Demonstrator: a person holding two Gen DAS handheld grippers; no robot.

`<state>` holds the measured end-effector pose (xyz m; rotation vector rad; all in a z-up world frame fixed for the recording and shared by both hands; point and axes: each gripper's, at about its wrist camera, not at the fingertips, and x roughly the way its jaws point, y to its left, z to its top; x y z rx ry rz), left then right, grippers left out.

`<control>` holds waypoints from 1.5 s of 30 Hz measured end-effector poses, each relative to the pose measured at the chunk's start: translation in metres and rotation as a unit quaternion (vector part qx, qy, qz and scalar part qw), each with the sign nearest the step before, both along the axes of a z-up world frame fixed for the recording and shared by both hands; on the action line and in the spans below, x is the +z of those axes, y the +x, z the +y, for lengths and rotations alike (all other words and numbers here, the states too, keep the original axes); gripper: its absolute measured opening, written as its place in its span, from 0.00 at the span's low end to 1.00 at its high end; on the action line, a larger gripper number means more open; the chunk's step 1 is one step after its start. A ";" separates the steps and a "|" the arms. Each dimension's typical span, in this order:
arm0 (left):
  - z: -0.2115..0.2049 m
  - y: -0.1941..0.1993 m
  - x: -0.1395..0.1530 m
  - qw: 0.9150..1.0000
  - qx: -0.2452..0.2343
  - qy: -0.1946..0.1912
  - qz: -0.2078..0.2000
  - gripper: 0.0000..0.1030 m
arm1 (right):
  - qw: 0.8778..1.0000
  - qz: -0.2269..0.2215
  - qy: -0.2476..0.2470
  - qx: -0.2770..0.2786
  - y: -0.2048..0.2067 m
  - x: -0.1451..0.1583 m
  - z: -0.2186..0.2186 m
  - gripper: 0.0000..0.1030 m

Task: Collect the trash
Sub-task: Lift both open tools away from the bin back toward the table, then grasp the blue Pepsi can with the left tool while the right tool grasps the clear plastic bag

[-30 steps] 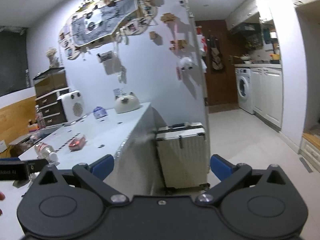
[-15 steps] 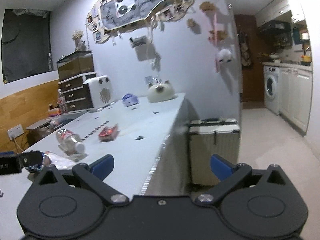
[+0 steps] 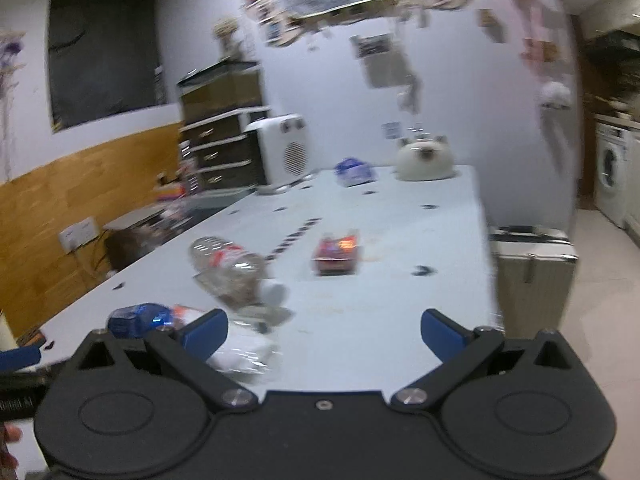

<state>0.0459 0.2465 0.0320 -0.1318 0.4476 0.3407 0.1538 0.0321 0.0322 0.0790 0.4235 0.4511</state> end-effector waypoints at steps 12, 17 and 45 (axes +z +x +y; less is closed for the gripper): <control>0.030 0.007 -0.026 0.998 -0.043 0.020 0.036 1.00 | 0.996 0.029 -0.037 0.073 0.039 -0.020 0.123 0.94; 0.035 0.020 -0.031 0.996 -0.064 0.048 0.050 1.00 | 0.994 0.049 -0.053 0.076 0.054 -0.036 0.137 0.76; 0.001 0.103 -0.047 0.944 -0.148 0.284 0.079 0.21 | 0.994 0.038 -0.032 0.094 0.054 -0.039 0.053 0.30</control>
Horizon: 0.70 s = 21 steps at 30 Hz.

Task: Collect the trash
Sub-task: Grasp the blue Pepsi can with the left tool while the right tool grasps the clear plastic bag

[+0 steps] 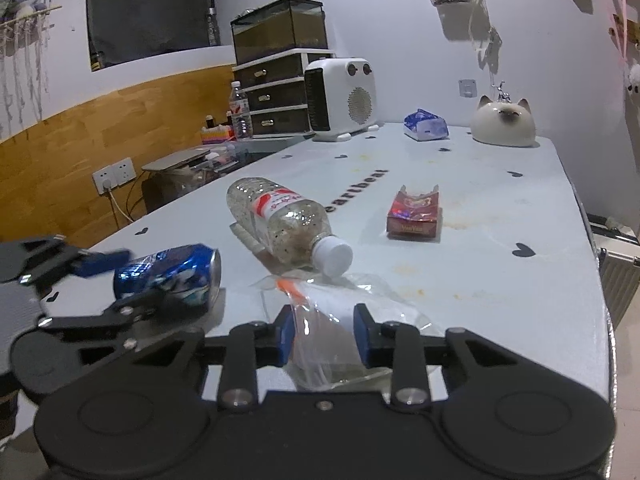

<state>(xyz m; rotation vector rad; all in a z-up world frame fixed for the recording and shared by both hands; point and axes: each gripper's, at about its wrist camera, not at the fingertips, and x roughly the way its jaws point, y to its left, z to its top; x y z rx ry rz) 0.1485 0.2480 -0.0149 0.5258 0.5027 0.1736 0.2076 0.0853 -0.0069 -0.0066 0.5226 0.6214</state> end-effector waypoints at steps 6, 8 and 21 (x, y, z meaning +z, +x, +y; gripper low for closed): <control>-0.002 0.007 0.011 0.999 0.016 -0.039 -0.004 0.14 | 1.000 -0.007 0.016 0.020 -0.015 0.003 -0.027 0.26; -0.001 0.003 0.019 0.997 0.020 -0.069 -0.017 0.12 | 1.000 -0.007 0.022 0.020 -0.021 0.004 -0.037 0.26; -0.022 -0.049 0.052 0.965 -0.027 -0.262 -0.008 0.09 | 0.998 -0.022 0.057 0.005 -0.048 0.027 -0.084 0.05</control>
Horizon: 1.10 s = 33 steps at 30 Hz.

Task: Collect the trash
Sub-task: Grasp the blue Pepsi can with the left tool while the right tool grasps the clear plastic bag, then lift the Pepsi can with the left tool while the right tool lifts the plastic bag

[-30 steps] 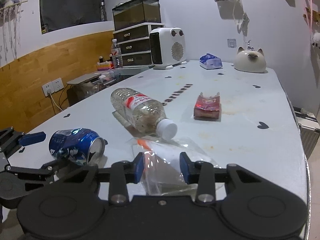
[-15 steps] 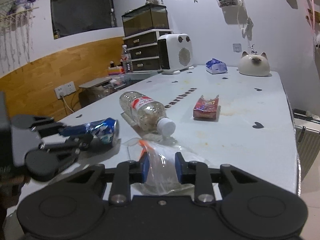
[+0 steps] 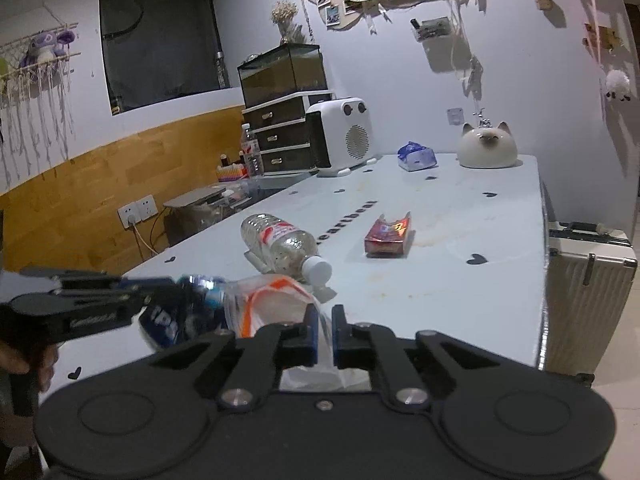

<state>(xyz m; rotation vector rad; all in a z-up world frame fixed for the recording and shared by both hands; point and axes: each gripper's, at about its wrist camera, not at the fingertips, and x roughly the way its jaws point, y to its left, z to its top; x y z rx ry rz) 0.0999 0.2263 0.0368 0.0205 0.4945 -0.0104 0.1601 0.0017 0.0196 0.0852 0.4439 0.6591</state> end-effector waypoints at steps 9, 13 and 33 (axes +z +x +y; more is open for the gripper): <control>-0.031 -0.009 0.006 0.995 -0.039 0.051 0.070 0.11 | 1.000 -0.001 0.003 0.012 -0.016 -0.003 -0.009 0.04; -0.041 0.006 0.012 0.983 -0.062 0.119 0.122 0.14 | 1.000 -0.002 -0.002 0.021 -0.024 -0.006 -0.008 0.04; -0.058 0.050 -0.007 0.936 -0.071 0.235 0.253 0.30 | 0.992 -0.041 -0.082 0.084 -0.054 -0.022 -0.021 0.11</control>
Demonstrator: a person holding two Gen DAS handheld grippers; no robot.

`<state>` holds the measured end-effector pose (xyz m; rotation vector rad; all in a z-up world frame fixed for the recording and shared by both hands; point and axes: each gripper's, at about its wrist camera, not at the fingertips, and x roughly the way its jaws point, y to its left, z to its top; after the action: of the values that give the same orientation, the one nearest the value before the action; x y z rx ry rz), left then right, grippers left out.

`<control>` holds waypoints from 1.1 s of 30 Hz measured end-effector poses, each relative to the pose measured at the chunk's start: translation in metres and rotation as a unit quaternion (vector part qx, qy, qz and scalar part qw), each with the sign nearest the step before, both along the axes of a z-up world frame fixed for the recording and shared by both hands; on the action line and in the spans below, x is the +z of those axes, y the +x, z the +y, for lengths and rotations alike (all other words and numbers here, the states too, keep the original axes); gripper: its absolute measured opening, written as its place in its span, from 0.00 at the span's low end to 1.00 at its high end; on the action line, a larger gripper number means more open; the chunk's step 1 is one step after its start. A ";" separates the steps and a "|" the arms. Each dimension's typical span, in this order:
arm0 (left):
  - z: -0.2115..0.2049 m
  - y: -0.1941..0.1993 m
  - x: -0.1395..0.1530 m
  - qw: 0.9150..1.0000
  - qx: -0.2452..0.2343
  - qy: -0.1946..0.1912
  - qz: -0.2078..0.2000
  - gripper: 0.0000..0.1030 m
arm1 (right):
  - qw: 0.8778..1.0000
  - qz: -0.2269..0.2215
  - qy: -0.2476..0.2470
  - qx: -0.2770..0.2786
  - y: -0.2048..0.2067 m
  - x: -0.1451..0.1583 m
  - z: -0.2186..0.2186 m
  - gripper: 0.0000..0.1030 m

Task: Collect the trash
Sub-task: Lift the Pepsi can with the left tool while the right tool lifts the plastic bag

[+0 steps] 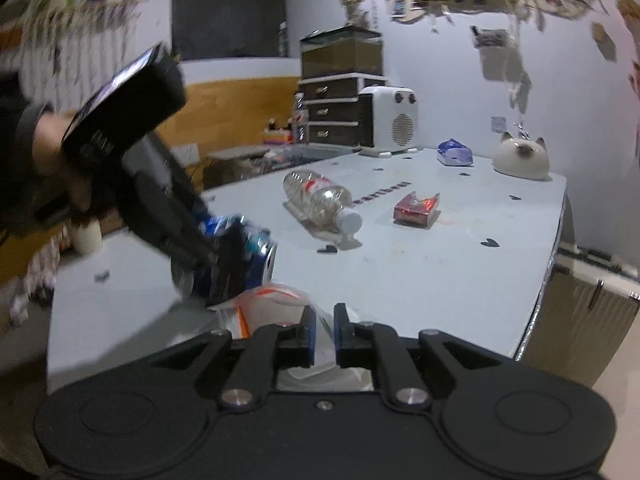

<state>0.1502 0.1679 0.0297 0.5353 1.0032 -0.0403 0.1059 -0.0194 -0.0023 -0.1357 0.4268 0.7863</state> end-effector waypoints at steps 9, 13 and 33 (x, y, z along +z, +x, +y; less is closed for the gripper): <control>0.012 -0.014 0.003 0.997 0.023 -0.053 -0.058 0.29 | 0.989 -0.101 -0.105 0.011 -0.026 -0.015 0.023 0.18; 0.013 -0.018 0.003 0.996 0.019 -0.062 -0.066 0.29 | 0.971 -0.159 -0.174 0.027 -0.036 -0.019 0.043 0.20; 0.023 -0.040 0.003 0.990 0.017 -0.097 -0.101 0.29 | 0.844 -0.325 -0.415 0.097 -0.025 -0.051 0.100 0.17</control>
<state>0.1100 0.1905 0.0326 0.3364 0.7998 -0.0516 0.0807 0.0809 -0.0537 -1.2436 0.0719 0.6562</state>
